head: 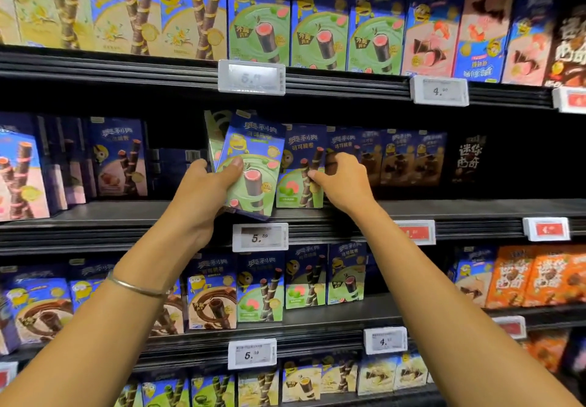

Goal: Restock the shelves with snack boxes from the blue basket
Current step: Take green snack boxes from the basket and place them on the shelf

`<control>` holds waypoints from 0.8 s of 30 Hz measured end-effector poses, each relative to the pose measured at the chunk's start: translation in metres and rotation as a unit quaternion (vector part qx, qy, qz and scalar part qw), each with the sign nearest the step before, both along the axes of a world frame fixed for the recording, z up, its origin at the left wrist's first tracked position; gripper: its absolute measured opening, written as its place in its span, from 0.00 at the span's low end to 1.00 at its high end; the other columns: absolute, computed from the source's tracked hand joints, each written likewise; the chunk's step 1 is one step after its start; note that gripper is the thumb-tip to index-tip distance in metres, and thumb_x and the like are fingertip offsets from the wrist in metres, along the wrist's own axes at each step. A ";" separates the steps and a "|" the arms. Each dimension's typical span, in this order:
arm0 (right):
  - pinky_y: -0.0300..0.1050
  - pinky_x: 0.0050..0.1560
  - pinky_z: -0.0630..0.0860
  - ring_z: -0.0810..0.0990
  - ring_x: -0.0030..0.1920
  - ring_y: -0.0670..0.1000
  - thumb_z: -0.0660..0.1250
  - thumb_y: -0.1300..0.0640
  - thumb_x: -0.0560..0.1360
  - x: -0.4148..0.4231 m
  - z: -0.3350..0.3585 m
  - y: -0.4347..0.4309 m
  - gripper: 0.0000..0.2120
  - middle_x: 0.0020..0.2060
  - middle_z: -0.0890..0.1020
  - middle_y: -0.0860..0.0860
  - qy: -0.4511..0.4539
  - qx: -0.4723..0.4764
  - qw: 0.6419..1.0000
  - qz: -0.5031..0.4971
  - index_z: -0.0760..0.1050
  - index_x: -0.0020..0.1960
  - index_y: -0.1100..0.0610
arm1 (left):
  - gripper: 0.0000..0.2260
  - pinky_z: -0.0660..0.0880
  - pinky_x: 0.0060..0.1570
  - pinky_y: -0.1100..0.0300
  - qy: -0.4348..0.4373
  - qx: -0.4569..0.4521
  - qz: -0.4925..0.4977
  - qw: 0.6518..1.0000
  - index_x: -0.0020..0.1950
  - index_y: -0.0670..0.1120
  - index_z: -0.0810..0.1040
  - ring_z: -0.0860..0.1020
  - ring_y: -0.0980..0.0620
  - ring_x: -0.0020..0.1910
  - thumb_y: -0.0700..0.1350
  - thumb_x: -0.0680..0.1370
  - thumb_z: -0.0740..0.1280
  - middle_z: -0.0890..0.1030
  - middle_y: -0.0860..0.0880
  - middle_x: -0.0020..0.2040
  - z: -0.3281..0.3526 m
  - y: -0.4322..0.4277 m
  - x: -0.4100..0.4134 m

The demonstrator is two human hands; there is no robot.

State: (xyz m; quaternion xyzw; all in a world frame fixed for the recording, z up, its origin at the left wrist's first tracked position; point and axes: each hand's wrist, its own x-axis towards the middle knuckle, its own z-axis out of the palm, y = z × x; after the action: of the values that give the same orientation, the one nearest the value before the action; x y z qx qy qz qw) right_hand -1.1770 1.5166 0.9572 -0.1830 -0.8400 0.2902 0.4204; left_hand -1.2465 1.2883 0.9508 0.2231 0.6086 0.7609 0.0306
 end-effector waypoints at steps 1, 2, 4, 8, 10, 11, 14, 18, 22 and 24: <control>0.41 0.33 0.67 0.77 0.44 0.51 0.74 0.48 0.76 -0.002 -0.001 0.000 0.15 0.49 0.82 0.53 -0.001 0.009 1.000 -0.009 0.76 0.53 0.58 | 0.26 0.81 0.42 0.57 -0.014 0.004 -0.013 1.000 0.75 0.39 0.68 0.86 0.49 0.51 0.49 0.82 0.70 0.85 0.44 0.59 0.002 0.003 -0.003; 0.42 0.34 0.66 0.76 0.45 0.51 0.73 0.47 0.76 -0.004 -0.002 -0.001 0.16 0.49 0.81 0.53 -0.003 0.014 1.000 -0.016 0.75 0.54 0.58 | 0.23 0.81 0.42 0.55 -0.022 0.006 -0.023 0.999 0.73 0.38 0.71 0.87 0.48 0.49 0.49 0.83 0.69 0.86 0.44 0.57 0.004 0.006 -0.005; 0.43 0.34 0.64 0.75 0.45 0.52 0.73 0.46 0.76 -0.006 -0.004 0.000 0.16 0.46 0.79 0.52 -0.006 0.014 1.000 -0.028 0.73 0.52 0.56 | 0.18 0.82 0.45 0.53 -0.034 0.006 -0.029 0.999 0.68 0.38 0.74 0.86 0.47 0.48 0.48 0.83 0.69 0.87 0.43 0.55 0.006 0.010 -0.012; 0.41 0.30 0.59 0.70 0.37 0.48 0.74 0.46 0.75 -0.007 -0.003 0.001 0.18 0.36 0.71 0.46 -0.007 0.005 1.000 -0.027 0.66 0.41 0.53 | 0.17 0.84 0.43 0.55 -0.036 -0.028 -0.062 0.997 0.66 0.37 0.76 0.88 0.46 0.48 0.43 0.80 0.73 0.87 0.41 0.55 0.012 0.013 -0.023; 0.42 0.30 0.61 0.69 0.36 0.47 0.74 0.48 0.75 -0.008 -0.001 0.003 0.19 0.36 0.70 0.46 -0.006 -0.005 1.000 -0.024 0.65 0.40 0.52 | 0.21 0.84 0.42 0.54 -0.035 -0.048 -0.087 0.994 0.67 0.37 0.74 0.88 0.44 0.49 0.42 0.78 0.75 0.87 0.40 0.55 0.015 0.013 -0.026; 0.42 0.31 0.62 0.70 0.37 0.48 0.74 0.48 0.75 -0.008 -0.001 0.004 0.18 0.36 0.70 0.46 -0.004 -0.013 1.000 -0.023 0.66 0.41 0.53 | 0.23 0.84 0.44 0.52 -0.036 -0.053 -0.093 0.994 0.68 0.37 0.73 0.87 0.43 0.51 0.42 0.77 0.76 0.87 0.39 0.55 0.016 0.014 -0.028; 0.42 0.31 0.63 0.72 0.41 0.51 0.75 0.49 0.75 -0.009 -0.001 0.005 0.17 0.37 0.71 0.47 0.000 -0.025 0.999 -0.022 0.68 0.43 0.54 | 0.15 0.81 0.60 0.43 -0.046 -0.065 -0.116 0.990 0.60 0.37 0.80 0.86 0.38 0.55 0.41 0.77 0.75 0.86 0.37 0.57 0.020 0.015 -0.034; 0.52 0.43 0.79 0.82 0.47 0.58 0.75 0.52 0.75 -0.015 -0.001 0.000 0.13 0.46 0.79 0.54 0.001 -0.044 0.999 -0.017 0.72 0.48 0.57 | 0.08 0.77 0.66 0.43 -0.084 -0.052 -0.166 0.981 0.56 0.40 0.83 0.85 0.39 0.59 0.41 0.78 0.72 0.86 0.39 0.57 0.020 0.021 -0.038; 0.53 0.45 0.80 0.81 0.49 0.61 0.70 0.57 0.76 -0.022 -0.002 -0.005 0.07 0.49 0.82 0.58 -0.007 -0.026 0.998 -0.056 0.76 0.51 0.58 | 0.10 0.80 0.60 0.47 -0.079 -0.058 -0.202 0.974 0.58 0.41 0.83 0.87 0.42 0.54 0.42 0.78 0.71 0.87 0.40 0.56 0.018 0.033 -0.043; 0.52 0.43 0.78 0.80 0.47 0.62 0.68 0.60 0.76 -0.023 -0.003 -0.004 0.05 0.48 0.81 0.59 -0.008 -0.032 0.997 -0.067 0.72 0.46 0.58 | 0.09 0.84 0.52 0.50 -0.072 -0.063 -0.205 0.974 0.56 0.41 0.83 0.88 0.43 0.49 0.42 0.77 0.72 0.87 0.40 0.54 0.019 0.036 -0.047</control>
State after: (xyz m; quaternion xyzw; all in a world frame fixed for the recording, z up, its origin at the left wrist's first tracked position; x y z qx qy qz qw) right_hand -1.2004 1.5128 0.9544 -0.2543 -0.8196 0.2866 0.4260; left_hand -1.2934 1.3244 0.9695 0.2854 0.5929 0.7123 0.2442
